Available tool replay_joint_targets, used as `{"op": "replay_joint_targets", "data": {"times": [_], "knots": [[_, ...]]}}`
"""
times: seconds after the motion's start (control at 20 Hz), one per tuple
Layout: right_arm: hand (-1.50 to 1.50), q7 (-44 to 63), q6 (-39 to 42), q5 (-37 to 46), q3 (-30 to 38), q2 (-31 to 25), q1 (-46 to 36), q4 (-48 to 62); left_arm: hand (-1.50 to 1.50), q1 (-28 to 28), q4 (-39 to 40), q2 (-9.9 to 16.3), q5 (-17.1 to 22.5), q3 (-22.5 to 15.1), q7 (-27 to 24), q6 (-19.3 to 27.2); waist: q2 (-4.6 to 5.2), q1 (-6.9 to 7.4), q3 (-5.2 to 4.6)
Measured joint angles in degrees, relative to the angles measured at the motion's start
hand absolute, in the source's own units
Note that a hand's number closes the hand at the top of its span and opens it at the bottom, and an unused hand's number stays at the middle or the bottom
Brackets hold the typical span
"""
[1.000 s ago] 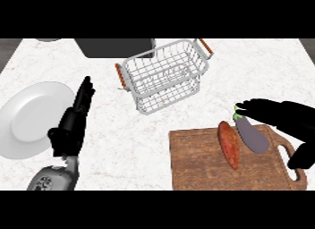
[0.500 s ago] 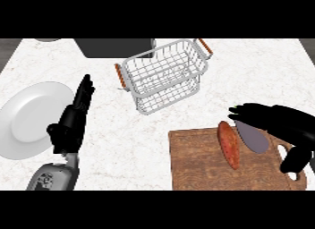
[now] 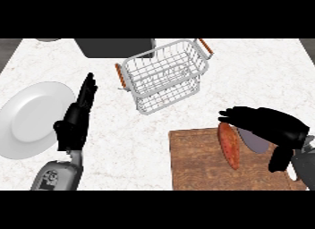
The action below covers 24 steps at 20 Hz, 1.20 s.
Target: Pick the sweet potato from the cutting board and place it in the tiered basket
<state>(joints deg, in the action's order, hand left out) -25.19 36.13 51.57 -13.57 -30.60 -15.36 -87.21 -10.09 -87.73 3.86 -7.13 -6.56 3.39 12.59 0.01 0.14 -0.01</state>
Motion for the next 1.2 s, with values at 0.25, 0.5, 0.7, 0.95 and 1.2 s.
{"op": "replay_joint_targets", "data": {"times": [0.25,0.5,0.7,0.95,1.2], "knots": [[-1.50,0.89,0.09,1.67,-0.61,3.22,0.25,0.72,0.00,1.19,-0.98,-0.03,-0.39,0.59,-0.36,-0.70,-0.02,-0.01,0.01],[-1.50,-0.77,-1.03,3.15,0.06,4.33,-0.85,4.03,0.00,2.43,-1.58,-0.02,-0.42,1.19,-1.16,-1.64,-0.02,0.03,0.00],[-1.50,-0.62,-1.13,4.23,-0.18,6.10,-0.53,4.62,0.00,1.25,-2.08,-0.69,-1.40,1.17,0.62,-1.38,-0.02,-0.03,0.01],[-1.50,-1.90,-1.88,4.85,0.34,6.87,1.29,4.95,0.00,1.62,-1.36,-1.25,-1.25,1.78,-0.56,-1.89,-0.02,-0.09,0.01],[1.50,-3.29,-4.14,5.05,1.87,8.69,2.36,6.46,0.00,1.60,-1.49,-1.62,-1.72,1.92,-0.70,-2.15,-0.03,-0.10,0.00]]}}
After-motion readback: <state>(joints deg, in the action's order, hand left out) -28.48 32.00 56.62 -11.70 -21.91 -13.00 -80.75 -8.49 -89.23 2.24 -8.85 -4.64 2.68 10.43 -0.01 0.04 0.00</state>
